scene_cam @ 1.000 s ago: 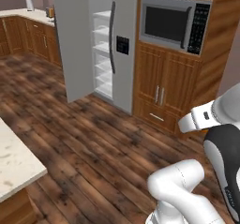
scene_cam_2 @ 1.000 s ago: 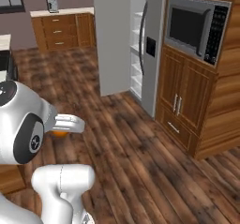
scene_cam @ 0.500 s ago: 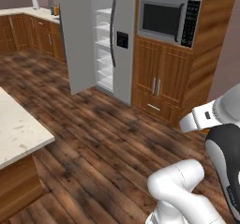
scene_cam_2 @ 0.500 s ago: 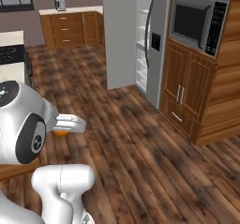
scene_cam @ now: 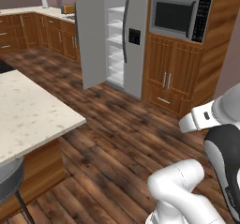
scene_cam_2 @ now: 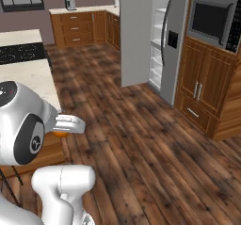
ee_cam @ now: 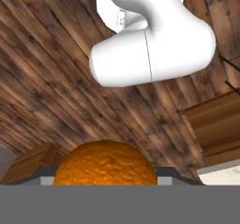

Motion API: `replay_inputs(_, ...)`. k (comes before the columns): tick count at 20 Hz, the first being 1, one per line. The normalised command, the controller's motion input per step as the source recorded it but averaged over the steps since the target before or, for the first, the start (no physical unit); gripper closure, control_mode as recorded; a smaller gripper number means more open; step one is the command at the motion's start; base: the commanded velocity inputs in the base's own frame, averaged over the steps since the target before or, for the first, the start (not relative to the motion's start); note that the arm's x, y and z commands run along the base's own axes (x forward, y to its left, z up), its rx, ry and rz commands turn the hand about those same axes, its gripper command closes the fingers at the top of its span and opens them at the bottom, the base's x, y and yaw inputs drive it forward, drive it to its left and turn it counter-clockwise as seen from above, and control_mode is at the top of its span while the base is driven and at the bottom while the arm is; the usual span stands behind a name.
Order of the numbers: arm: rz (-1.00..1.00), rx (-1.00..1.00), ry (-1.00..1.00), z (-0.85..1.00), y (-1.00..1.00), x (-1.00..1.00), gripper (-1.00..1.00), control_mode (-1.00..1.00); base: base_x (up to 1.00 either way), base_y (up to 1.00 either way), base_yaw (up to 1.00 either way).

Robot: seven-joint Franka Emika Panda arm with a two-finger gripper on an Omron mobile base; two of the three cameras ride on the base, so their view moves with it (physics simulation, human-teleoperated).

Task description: Retrieve the tangerine and mango from the fridge and place them into the bowl on the dining table.

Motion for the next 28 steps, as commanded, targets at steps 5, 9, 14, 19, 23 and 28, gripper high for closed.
replay_inputs(5, 0.00, 0.00, 0.00, 0.00, 0.00, 0.00, 1.00, 1.00, -0.03, 0.53, 0.10)
replay_inputs(9, 0.00, 0.00, 0.00, 0.00, 0.00, 0.00, 1.00, 1.00, 0.00, 0.54, 0.17)
replay_inputs(14, 0.00, 0.00, 0.00, 0.00, 0.00, 0.00, 1.00, 1.00, 0.00, 0.56, 0.19)
replay_inputs(19, 0.00, 0.00, 0.00, 0.00, 0.00, 0.00, 1.00, 1.00, 0.12, 0.56, 0.17)
replay_inputs(23, 0.00, 0.00, 0.00, 0.00, 0.00, 0.00, 1.00, 1.00, 0.17, 0.55, 0.14)
replay_inputs(28, 0.00, 0.00, 0.00, 0.00, 0.00, 0.00, 1.00, 1.00, 0.13, 0.49, 0.13)
